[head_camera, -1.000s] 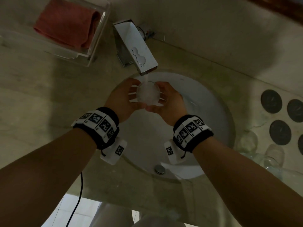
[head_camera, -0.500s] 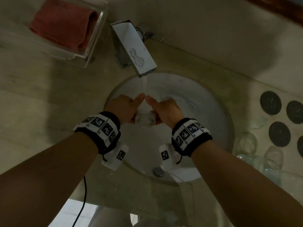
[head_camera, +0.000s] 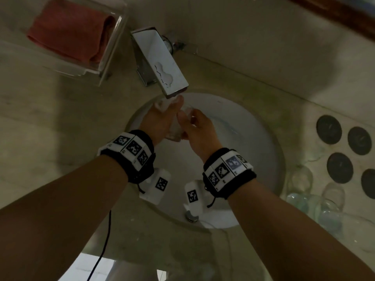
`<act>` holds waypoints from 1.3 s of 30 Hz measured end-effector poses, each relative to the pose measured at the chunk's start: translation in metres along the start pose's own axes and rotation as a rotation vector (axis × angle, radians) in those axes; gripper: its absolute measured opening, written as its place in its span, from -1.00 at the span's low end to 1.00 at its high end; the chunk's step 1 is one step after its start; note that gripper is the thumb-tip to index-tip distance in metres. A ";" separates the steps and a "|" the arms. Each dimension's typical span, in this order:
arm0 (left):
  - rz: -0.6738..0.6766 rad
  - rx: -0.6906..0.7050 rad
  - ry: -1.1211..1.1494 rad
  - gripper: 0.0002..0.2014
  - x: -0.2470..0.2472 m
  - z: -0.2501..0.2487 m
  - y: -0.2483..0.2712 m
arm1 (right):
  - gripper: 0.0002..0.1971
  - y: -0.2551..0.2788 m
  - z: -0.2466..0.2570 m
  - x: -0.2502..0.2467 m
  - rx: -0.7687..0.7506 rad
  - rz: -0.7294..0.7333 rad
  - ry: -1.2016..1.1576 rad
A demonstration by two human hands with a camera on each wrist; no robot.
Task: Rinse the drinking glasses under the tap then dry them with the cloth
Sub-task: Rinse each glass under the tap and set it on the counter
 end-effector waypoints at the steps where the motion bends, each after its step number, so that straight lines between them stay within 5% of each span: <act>1: 0.003 -0.008 0.018 -0.46 0.000 0.002 -0.002 | -0.45 0.003 0.001 0.003 -0.001 0.002 0.009; 7: 0.009 0.008 0.097 -0.65 0.009 0.001 -0.003 | -0.21 -0.002 -0.003 0.015 -0.017 0.013 -0.011; 14: 0.007 0.031 0.084 -0.78 0.004 0.001 -0.004 | -0.73 0.009 0.015 0.009 0.003 0.083 -0.111; 23: 0.062 0.020 0.130 -0.67 0.014 0.000 0.009 | -0.41 0.000 0.017 0.008 -0.003 -0.061 0.049; 29: 0.097 -0.007 0.181 -0.72 0.015 -0.001 0.015 | -0.48 -0.001 0.020 -0.009 -0.026 -0.114 0.196; 34: 0.093 0.056 0.269 -0.88 0.012 -0.022 0.017 | -0.38 -0.007 0.012 0.008 0.005 0.044 -0.017; 36: 0.076 0.093 0.226 -0.83 0.009 -0.026 0.019 | -0.55 -0.005 0.019 0.006 -0.007 0.092 -0.058; 39: 0.062 0.080 0.234 -0.69 0.008 -0.017 0.018 | -0.45 -0.008 0.016 -0.004 -0.013 0.135 -0.056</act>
Point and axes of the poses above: each hand's wrist, its own y-axis away from the middle knuckle, its own x-axis out of the palm, z = x × y, the point moved 10 cm from there along -y, towards the middle knuckle, and after that the axes turned 4 degrees about x, right-handed, at the moved point
